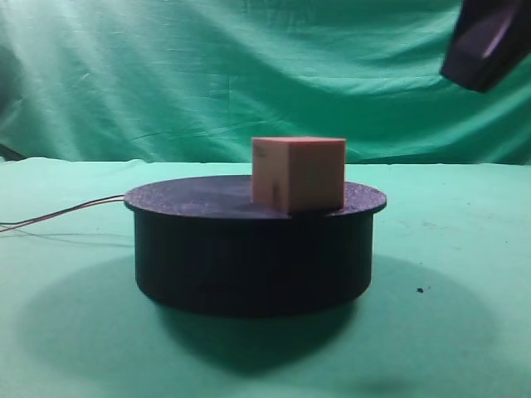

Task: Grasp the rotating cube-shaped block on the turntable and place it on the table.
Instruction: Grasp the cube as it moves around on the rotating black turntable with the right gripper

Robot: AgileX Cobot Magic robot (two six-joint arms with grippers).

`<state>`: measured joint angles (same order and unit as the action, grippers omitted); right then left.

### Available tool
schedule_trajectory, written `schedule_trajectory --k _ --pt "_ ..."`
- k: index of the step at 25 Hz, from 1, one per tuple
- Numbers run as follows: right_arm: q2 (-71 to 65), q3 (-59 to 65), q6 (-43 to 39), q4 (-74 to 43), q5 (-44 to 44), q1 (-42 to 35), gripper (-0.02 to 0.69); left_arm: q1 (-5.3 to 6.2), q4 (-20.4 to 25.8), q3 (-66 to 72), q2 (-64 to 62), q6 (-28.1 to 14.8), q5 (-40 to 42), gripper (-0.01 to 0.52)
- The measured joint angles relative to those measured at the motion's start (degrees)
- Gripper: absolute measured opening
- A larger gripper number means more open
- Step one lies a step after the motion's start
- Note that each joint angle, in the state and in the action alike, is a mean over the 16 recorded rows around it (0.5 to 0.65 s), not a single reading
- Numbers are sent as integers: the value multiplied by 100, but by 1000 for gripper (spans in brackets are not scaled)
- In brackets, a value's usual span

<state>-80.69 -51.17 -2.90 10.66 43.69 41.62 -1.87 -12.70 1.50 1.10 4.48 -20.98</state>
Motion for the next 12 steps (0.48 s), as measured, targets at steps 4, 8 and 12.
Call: schedule_trajectory --k 4,8,12 --pt "-408 -292 -12 108 166 33 504 0 0 0 0 0 0 0" --pt "-738 -440 -27 171 196 38 524 0 0 0 0 0 0 0" --pt "-963 -569 -119 60 186 38 442 0 0 0 0 0 0 0"
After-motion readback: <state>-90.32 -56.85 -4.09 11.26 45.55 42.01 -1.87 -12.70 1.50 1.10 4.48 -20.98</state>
